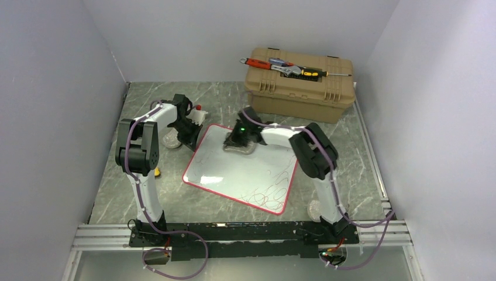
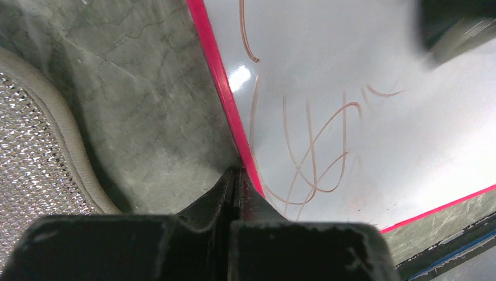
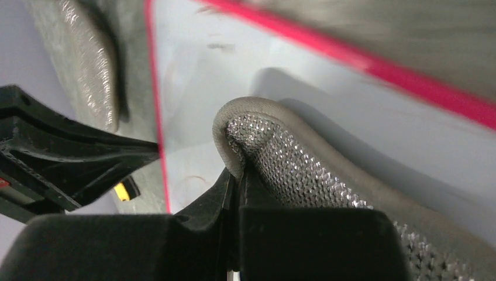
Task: Erase the whiteboard
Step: Hold the whiteboard at the center of the board.
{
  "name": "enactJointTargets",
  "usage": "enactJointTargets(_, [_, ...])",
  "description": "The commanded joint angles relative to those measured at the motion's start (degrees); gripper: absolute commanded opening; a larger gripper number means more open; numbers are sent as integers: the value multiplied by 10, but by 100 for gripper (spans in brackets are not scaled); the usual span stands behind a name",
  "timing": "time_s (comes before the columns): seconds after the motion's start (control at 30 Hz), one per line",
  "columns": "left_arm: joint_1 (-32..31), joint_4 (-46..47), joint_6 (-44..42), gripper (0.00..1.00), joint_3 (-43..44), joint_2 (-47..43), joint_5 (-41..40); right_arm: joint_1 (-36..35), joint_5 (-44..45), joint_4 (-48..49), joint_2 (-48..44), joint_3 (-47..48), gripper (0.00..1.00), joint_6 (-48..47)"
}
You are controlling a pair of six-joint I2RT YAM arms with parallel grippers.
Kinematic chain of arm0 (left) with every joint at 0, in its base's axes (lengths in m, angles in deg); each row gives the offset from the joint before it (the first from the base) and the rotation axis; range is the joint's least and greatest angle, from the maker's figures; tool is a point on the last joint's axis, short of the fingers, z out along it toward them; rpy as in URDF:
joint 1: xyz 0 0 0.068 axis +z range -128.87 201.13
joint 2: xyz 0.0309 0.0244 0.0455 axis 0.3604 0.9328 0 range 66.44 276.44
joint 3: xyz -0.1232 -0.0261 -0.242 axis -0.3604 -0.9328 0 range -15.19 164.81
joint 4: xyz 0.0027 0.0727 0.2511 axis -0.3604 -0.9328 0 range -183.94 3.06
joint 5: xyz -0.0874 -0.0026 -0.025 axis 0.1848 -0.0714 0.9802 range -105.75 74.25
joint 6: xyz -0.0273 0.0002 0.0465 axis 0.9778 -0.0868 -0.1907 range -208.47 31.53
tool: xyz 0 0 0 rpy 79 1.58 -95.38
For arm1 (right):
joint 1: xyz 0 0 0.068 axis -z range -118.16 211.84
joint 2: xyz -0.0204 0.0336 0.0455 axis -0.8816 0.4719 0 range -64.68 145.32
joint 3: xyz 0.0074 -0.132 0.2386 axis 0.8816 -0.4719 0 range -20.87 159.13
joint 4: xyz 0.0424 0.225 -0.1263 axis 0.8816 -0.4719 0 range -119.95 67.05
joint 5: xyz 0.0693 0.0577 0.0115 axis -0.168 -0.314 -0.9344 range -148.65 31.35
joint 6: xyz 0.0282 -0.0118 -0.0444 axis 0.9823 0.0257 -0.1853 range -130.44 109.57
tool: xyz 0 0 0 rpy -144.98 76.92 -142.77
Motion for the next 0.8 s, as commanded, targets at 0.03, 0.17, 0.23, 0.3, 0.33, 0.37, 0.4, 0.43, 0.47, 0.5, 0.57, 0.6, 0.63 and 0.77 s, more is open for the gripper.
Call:
enactJointTargets(0.03, [-7, -8, -7, 4, -9, 16, 6, -122, -30, -73, 119, 109, 0, -43])
enactJointTargets(0.17, [-7, -7, -6, 4, -9, 13, 8, -110, -25, -69, 91, 57, 0, -41])
enactJointTargets(0.23, [-7, -6, -6, 4, -11, 12, 10, -74, -9, -46, 39, -21, 0, -34])
enactJointTargets(0.3, [-7, -4, -7, 4, -15, 11, 10, -39, 12, -41, -11, -81, 0, -31])
enactJointTargets(0.33, [-7, -3, -7, 4, -15, 12, 10, -29, 16, -39, -25, -99, 0, -31])
enactJointTargets(0.37, [-7, -3, -7, 3, -15, 12, 11, -25, 20, -42, -33, -106, 0, -33])
enactJointTargets(0.4, [-7, -4, -7, 4, -14, 14, 11, -31, 19, -53, -28, -102, 0, -33])
enactJointTargets(0.43, [-7, -4, -7, 4, -12, 15, 11, -43, 13, -64, -19, -91, 0, -35])
enactJointTargets(0.47, [-7, -5, -7, 4, -12, 16, 11, -59, 6, -76, -7, -79, 0, -36])
enactJointTargets(0.5, [-7, -6, -7, 4, -11, 15, 9, -81, -2, -86, 4, -64, 0, -40])
enactJointTargets(0.57, [-7, -6, -9, 4, -12, 11, 8, -124, -40, -102, 32, -29, 0, -49])
enactJointTargets(0.6, [-7, -5, -10, 4, -12, 11, 7, -144, -57, -104, 41, -14, 0, -56])
enactJointTargets(0.63, [-7, -6, -10, 3, -11, 11, 6, -161, -68, -106, 44, -4, 0, -63])
enactJointTargets(0.77, [-7, -9, -9, 4, -7, 10, 6, -180, -87, -99, -1, -47, 0, -64])
